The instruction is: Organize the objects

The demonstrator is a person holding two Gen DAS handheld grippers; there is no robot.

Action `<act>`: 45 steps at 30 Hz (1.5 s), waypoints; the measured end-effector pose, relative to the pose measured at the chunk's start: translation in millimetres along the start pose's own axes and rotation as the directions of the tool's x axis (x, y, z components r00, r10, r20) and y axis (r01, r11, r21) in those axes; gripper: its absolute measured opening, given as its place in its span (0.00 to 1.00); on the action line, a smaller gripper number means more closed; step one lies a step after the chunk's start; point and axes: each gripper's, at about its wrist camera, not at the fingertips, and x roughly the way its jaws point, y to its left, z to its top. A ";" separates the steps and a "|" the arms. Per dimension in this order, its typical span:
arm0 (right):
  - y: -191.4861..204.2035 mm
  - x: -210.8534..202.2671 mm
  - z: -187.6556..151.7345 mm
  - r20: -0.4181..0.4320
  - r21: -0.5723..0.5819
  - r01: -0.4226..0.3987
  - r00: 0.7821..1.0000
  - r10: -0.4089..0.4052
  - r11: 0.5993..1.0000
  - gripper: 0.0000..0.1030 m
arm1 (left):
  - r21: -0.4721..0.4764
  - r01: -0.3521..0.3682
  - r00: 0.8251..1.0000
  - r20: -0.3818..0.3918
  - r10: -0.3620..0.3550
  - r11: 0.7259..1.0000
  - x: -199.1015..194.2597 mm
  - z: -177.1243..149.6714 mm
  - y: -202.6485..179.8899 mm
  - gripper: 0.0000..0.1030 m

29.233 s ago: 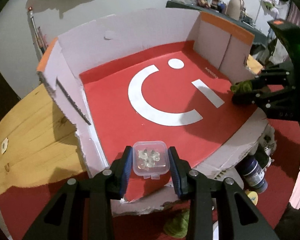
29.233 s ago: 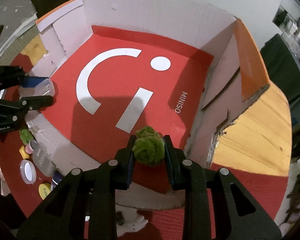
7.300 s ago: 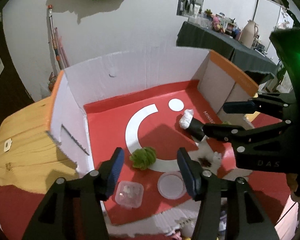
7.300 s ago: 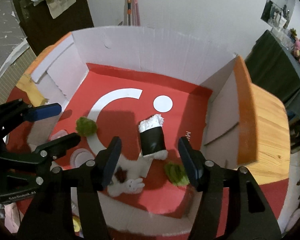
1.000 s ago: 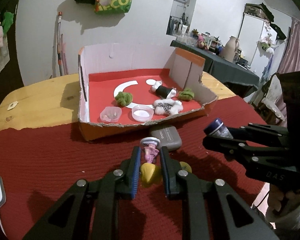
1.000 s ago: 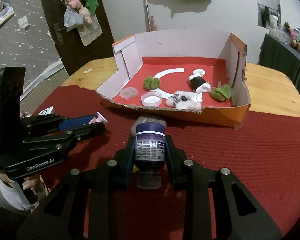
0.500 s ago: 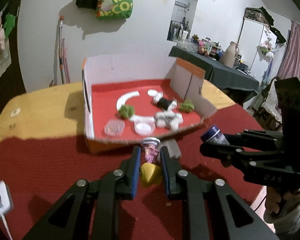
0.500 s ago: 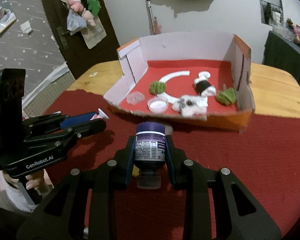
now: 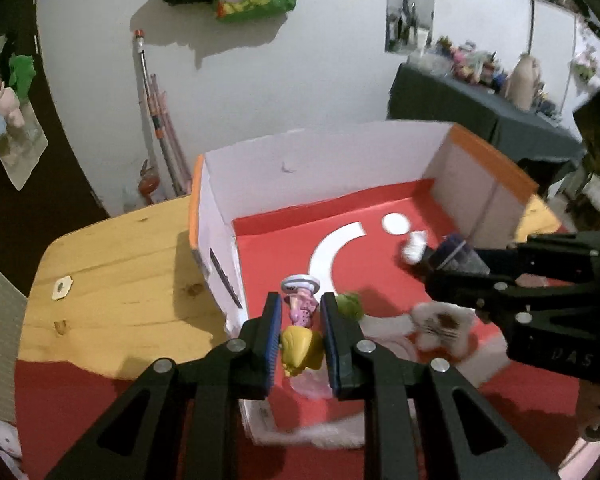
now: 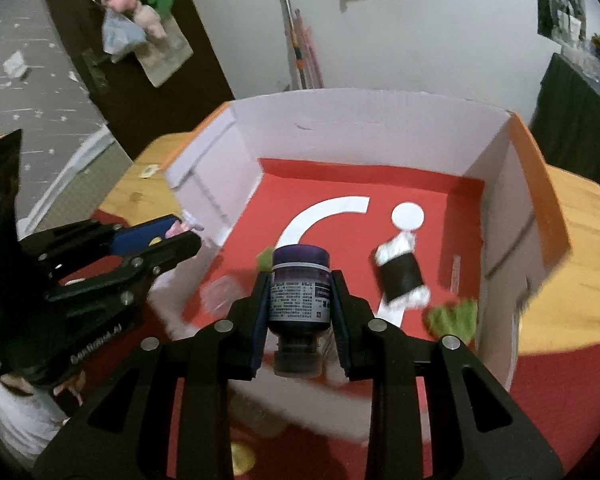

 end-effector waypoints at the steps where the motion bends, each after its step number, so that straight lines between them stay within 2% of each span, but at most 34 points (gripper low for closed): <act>1: -1.4 7.4 4.3 -0.017 -0.001 0.003 1.000 -0.003 1.000 0.26 | 0.006 -0.012 1.000 -0.016 0.012 1.000 6.9 2.5 -0.4 0.20; 7: -12.5 46.3 21.4 -0.116 0.016 0.021 0.993 -0.019 1.000 0.26 | 0.019 -0.051 0.994 -0.094 0.052 0.999 39.8 10.6 -3.4 0.20; 10: -18.2 58.8 24.5 -0.142 0.011 0.037 0.989 -0.035 0.999 0.26 | 0.026 -0.072 0.990 -0.117 0.074 0.997 49.4 12.8 -5.6 0.20; 16: -30.8 72.0 26.1 -0.174 0.049 0.020 0.985 -0.012 0.999 0.26 | 0.017 -0.083 0.985 -0.153 0.084 0.996 65.2 12.3 -4.6 0.20; 30: -33.1 74.7 21.5 -0.236 0.011 0.054 0.971 -0.050 0.998 0.26 | -0.034 -0.052 0.974 -0.224 0.043 0.998 86.9 2.0 4.6 0.20; 45: -36.6 58.7 6.2 -0.222 -0.060 0.115 0.967 -0.126 0.992 0.27 | 0.003 -0.074 0.975 -0.211 0.073 0.997 81.6 -2.3 -2.4 0.20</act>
